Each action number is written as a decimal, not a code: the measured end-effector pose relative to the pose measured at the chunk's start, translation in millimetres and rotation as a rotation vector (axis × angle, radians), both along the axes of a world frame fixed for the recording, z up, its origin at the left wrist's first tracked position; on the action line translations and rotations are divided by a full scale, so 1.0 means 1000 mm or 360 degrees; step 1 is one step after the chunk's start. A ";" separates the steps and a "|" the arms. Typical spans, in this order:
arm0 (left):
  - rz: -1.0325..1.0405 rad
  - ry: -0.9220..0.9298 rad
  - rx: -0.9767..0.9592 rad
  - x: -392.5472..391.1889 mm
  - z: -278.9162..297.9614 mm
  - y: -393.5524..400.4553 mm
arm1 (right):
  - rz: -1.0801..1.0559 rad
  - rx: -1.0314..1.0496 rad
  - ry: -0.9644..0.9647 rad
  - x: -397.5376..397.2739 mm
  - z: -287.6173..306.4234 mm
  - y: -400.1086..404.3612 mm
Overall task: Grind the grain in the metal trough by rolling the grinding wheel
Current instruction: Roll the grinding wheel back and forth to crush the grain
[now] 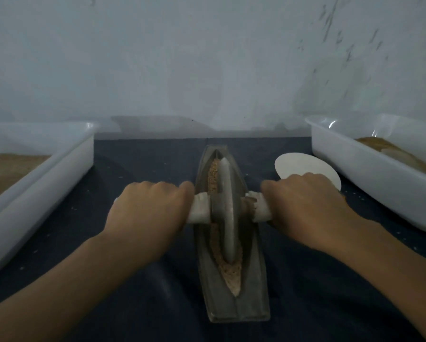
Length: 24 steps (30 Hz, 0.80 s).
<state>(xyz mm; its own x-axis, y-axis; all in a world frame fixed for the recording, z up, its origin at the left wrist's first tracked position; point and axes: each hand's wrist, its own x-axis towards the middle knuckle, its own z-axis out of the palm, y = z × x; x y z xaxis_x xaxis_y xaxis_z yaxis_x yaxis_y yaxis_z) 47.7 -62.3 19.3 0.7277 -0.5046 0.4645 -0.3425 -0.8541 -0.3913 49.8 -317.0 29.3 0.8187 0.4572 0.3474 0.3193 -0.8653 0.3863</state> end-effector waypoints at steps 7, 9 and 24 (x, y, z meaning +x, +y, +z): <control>0.0159 -0.0087 -0.0173 0.055 -0.009 -0.011 | -0.0156 0.0128 -0.0025 0.050 0.003 0.018; 0.0195 -0.0080 -0.0252 0.072 -0.010 -0.013 | -0.0165 0.0109 -0.0100 0.071 0.003 0.021; -0.0146 0.0161 -0.0095 0.025 -0.001 -0.003 | 0.0259 0.0137 0.0176 0.031 0.007 0.008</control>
